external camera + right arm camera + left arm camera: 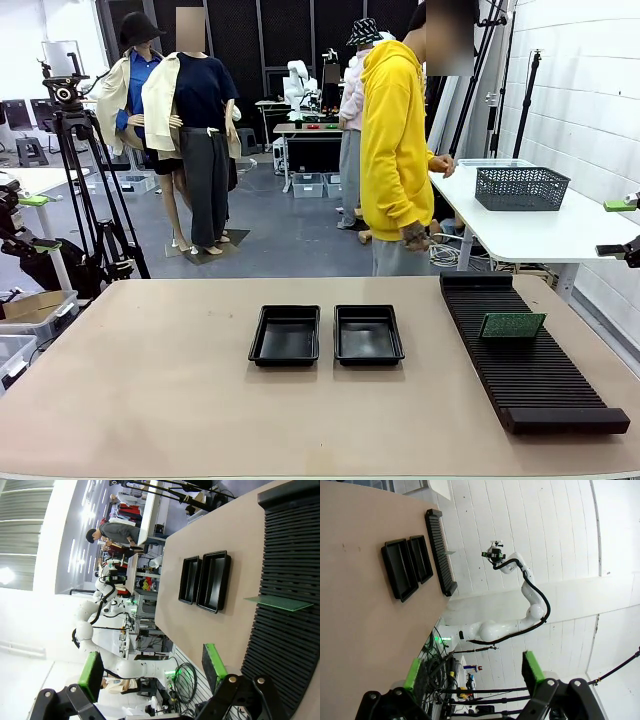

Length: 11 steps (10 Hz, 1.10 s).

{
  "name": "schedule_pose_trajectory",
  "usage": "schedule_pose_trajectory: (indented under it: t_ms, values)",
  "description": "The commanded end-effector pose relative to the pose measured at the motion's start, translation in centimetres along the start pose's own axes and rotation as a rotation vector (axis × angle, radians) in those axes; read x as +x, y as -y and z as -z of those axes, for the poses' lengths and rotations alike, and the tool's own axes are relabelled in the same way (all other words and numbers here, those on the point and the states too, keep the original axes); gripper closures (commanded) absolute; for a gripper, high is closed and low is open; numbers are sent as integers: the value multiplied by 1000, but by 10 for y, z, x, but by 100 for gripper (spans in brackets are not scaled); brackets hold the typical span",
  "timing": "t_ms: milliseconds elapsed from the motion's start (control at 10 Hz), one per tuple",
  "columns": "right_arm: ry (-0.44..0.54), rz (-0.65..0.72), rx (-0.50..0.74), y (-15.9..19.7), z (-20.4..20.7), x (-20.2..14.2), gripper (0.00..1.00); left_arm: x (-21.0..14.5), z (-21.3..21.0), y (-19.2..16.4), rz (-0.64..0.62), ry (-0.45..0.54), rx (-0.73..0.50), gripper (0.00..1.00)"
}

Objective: Inspect and transfer BCBs to ESD trays.
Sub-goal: Pick up the Blank PCB from the PCB Rack and place it in the left ESD tray.

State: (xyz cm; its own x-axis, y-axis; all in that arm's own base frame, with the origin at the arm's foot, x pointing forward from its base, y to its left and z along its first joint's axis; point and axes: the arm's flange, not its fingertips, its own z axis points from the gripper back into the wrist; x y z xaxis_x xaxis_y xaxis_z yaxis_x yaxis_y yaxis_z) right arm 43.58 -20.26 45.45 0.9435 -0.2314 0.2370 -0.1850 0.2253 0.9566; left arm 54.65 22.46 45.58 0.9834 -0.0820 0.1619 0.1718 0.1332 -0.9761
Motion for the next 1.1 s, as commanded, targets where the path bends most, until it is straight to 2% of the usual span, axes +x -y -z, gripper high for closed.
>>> schedule_pose_trajectory:
  t_ms: [0, 400, 1000]
  values:
    - [-1, 2, 0, 0, 0, 0, 0, 0, -1, 1, -4, 8, -1, 0]
    - [0, 0, 0, 0, 0, 0, 0, 0, -1, 1, -4, 8, -1, 0]
    - [-124, -1, -379, -17, 39, 35, 0, 0, -1, 1, -4, 8, -1, 0]
